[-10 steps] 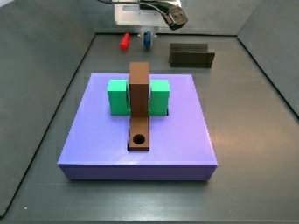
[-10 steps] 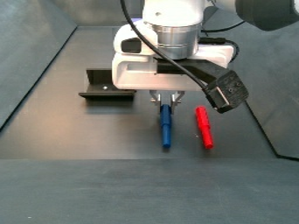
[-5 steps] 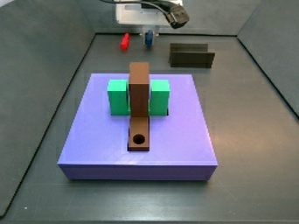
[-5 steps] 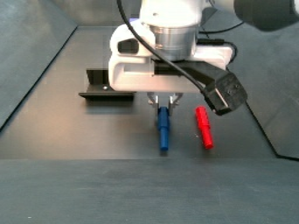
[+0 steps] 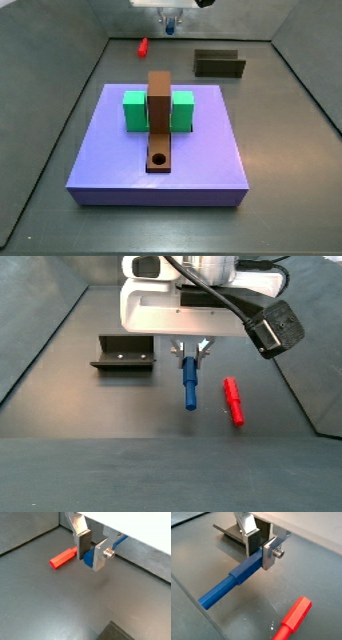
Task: Pick up the blue object. Move up. Place the blue object on the fixture. Regrasp the blue object. Move to above the board. Insert the blue object.
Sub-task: Place the blue object on the fixture.
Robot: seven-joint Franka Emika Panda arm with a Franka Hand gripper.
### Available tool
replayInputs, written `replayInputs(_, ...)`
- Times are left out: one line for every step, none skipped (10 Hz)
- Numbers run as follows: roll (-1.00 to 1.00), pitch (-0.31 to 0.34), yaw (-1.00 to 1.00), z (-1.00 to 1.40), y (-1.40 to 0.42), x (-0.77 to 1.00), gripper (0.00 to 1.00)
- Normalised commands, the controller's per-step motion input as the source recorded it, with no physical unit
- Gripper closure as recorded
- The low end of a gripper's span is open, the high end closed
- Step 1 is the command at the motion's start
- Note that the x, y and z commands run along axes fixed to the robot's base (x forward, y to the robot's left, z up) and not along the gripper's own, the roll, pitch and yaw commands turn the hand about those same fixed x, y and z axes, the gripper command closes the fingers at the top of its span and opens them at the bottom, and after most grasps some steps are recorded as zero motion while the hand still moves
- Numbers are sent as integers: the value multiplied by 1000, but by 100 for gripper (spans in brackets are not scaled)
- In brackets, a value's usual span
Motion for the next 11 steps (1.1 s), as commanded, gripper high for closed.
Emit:
replayInputs(-163,0,-26,0,-71,0,100)
replayInputs(-406,0,-26,20,-334,0,100)
replayInputs(-931,0,-57,217,-357,0,100)
replayInputs(-1000,0,-120,291,-226,54,100)
replayInputs(-1000,0,-126,214,-214,60,100)
replayInputs(-1000,0,-140,174,-200,69,100)
replayInputs(-1000,0,-174,183,-186,86,100)
replayInputs(-1000,-54,-189,194,-180,83,100)
replayInputs(-1000,-54,-189,194,-180,86,100)
replayInputs(-1000,-34,-189,189,-171,89,100)
replayInputs(-1000,-11,-189,169,-126,120,100)
